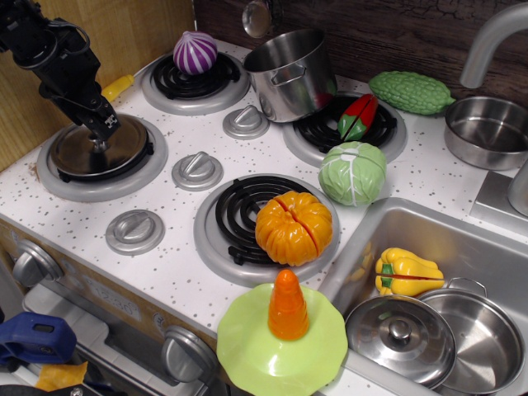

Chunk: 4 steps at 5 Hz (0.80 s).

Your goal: Put lid on stove

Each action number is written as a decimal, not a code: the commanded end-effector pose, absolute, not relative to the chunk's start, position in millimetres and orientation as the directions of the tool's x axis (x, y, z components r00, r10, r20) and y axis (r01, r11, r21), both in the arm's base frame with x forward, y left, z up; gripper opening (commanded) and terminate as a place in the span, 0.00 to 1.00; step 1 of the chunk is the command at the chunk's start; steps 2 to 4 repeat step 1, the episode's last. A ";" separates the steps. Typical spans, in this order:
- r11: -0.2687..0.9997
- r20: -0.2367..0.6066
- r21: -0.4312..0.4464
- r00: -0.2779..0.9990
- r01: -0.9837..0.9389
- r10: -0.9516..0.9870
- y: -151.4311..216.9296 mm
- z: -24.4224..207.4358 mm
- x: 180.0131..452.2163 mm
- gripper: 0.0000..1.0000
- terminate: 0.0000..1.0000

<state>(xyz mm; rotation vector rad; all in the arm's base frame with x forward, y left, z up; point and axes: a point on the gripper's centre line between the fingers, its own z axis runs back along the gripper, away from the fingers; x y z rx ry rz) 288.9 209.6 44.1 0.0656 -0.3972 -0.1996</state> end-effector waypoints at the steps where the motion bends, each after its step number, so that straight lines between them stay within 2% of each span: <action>1: 0.979 0.392 0.123 0.898 0.164 -0.200 216.4 52.9 286.9 1.00 1.00; 4: 0.979 0.392 0.123 0.898 0.164 -0.200 216.4 52.9 286.9 1.00 1.00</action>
